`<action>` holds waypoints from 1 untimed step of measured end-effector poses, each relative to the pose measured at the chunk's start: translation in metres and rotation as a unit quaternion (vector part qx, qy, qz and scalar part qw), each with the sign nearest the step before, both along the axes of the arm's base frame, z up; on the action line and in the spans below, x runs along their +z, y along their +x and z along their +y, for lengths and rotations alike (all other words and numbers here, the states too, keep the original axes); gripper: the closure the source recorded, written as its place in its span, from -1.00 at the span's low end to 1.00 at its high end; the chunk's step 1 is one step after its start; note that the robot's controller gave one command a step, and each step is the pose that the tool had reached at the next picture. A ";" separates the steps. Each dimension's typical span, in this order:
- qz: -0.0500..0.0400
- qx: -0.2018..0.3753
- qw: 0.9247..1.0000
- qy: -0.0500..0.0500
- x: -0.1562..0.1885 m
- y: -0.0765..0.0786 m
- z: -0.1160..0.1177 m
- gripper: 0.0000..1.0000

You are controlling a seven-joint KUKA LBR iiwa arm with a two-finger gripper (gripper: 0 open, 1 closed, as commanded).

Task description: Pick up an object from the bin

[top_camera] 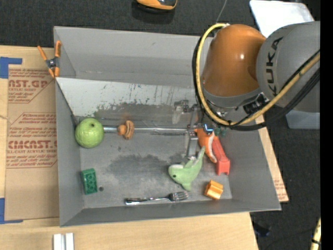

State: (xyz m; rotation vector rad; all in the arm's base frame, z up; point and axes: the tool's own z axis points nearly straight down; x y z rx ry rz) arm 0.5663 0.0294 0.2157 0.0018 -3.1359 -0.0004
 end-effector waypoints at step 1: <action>-0.004 0.000 1.000 0.000 0.005 0.001 0.000 -1.00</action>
Offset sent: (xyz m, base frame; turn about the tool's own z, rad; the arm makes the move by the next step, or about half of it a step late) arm -0.0315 -0.0432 -0.1457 -0.4421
